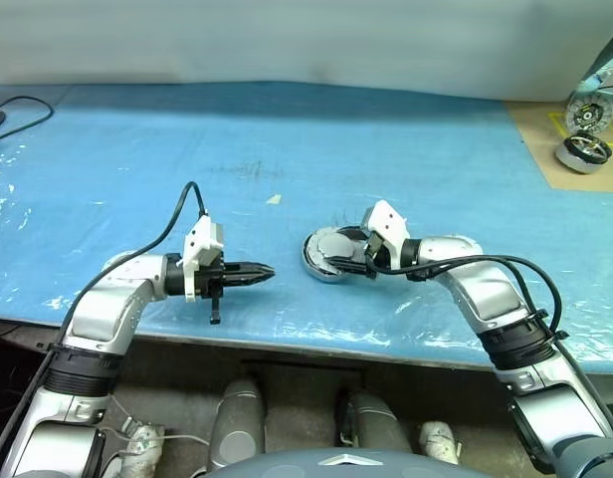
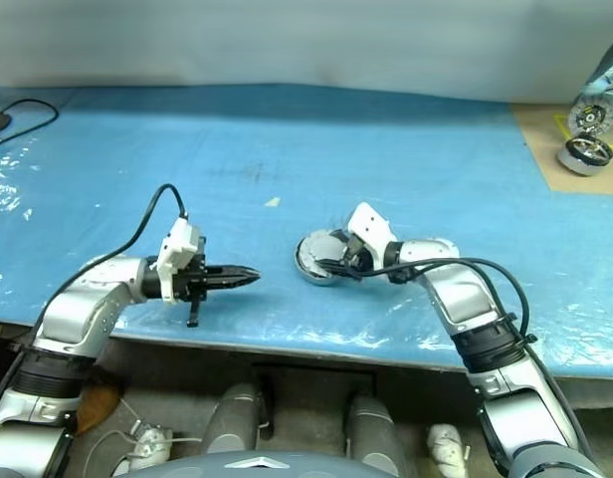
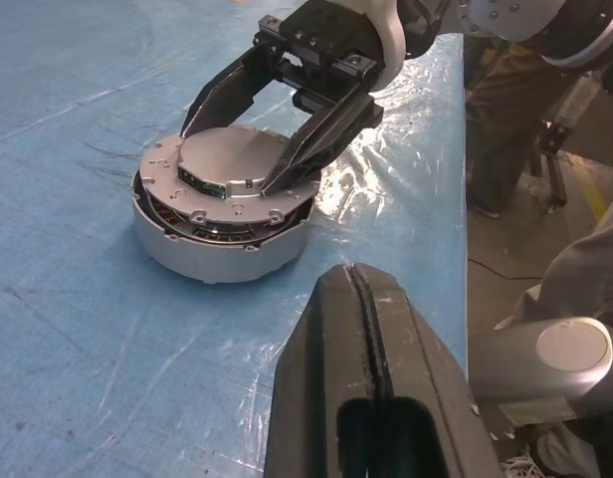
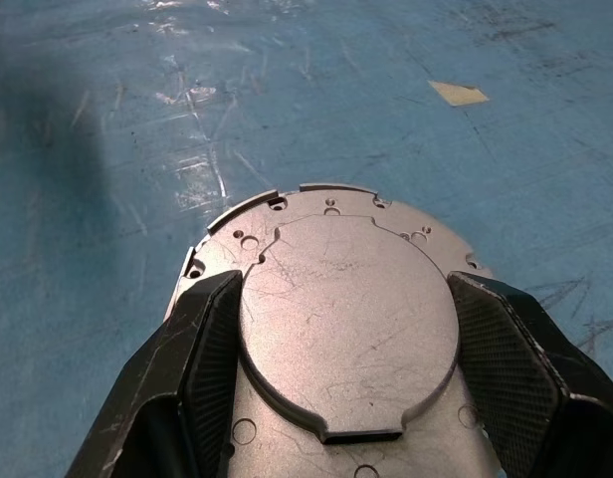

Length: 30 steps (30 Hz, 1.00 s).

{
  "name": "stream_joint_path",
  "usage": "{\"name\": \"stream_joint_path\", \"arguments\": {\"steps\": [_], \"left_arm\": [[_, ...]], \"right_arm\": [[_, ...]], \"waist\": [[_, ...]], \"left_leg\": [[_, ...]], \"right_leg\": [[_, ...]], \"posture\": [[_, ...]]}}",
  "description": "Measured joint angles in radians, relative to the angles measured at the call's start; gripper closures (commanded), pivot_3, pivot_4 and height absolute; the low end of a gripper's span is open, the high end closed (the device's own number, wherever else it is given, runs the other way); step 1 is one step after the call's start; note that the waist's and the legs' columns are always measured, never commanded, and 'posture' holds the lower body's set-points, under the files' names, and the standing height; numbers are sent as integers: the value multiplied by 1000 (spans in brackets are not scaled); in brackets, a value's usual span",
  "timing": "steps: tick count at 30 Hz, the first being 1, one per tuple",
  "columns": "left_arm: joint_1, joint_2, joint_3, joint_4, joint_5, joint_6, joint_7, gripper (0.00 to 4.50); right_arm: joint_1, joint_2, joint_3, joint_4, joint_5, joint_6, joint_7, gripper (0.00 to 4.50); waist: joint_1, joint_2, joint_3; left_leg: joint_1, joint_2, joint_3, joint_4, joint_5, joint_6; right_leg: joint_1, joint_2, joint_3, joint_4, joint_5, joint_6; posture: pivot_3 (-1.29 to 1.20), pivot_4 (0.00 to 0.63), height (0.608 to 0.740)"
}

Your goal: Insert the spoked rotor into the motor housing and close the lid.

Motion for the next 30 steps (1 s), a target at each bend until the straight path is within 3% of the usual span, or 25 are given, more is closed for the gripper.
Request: {"name": "stream_joint_path", "arguments": {"steps": [30], "left_arm": [[-34,-8,-35,20,-2,-6,24,4500]], "right_arm": [[-48,147,9,52,-60,36,-65,1573]], "waist": [[-25,-1,-1]], "left_leg": [[2,0,0,3,0,0]], "right_leg": [[0,0,2,5,0,0]], "posture": [[0,150,740]]}}
